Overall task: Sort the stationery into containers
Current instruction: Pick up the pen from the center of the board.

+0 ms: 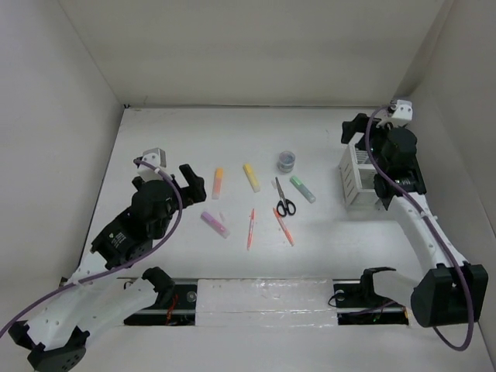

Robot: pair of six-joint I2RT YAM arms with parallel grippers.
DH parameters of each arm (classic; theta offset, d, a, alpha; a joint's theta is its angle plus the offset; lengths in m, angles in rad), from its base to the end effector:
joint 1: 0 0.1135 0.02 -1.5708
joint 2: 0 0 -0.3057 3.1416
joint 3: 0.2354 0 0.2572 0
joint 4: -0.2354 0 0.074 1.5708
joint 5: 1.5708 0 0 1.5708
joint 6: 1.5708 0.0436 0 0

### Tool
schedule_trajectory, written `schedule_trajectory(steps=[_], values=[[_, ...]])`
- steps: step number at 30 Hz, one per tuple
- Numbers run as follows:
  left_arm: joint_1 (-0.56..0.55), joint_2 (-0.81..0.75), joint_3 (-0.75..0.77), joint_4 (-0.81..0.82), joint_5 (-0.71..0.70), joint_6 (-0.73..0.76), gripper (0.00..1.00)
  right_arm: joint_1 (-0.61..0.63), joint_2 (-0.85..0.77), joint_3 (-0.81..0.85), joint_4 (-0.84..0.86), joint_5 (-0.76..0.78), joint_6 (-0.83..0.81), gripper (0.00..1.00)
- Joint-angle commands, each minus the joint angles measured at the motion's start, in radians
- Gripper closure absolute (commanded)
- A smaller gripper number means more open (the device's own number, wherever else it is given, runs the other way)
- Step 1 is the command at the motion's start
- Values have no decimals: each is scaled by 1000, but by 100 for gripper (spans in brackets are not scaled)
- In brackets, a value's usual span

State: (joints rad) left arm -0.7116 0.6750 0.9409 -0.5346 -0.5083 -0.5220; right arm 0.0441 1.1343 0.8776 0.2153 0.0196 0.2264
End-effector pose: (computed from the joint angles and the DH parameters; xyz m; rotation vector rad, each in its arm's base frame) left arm 0.1009 -0.0590 0.3984 -0.1831 1.8146 -0.4093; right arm 0.2652 0.0108 0.3802 0.1622 1.6074 0.1933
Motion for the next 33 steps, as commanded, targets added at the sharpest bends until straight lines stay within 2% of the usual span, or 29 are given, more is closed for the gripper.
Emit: schedule_trajectory(steps=[1,2,5,9,12,16,24,26,30,33], values=[[-3,17,10,-14,-77,-30,1,103,27,105,-131,-4,-67,0],[-3,17,19,-15,-88,-42,1,173,45,130,-218,17,-67,0],[21,50,28,-48,-125,-73,1,314,107,182,-341,87,-79,2],[41,90,38,-61,-147,-93,1,442,146,193,-448,86,-107,5],[41,118,47,-82,-170,-105,1,502,188,193,-540,86,-76,13],[41,138,47,-82,-170,-105,1,649,219,133,-550,117,-24,14],[41,147,47,-82,-161,-105,1,775,248,-17,-539,138,88,29],[41,147,47,-82,-160,-105,1,789,248,-38,-530,148,117,29],[41,147,47,-82,-160,-105,1,789,257,-78,-492,145,143,38],[41,147,47,-82,-150,-105,1,798,291,-78,-479,126,152,39]])
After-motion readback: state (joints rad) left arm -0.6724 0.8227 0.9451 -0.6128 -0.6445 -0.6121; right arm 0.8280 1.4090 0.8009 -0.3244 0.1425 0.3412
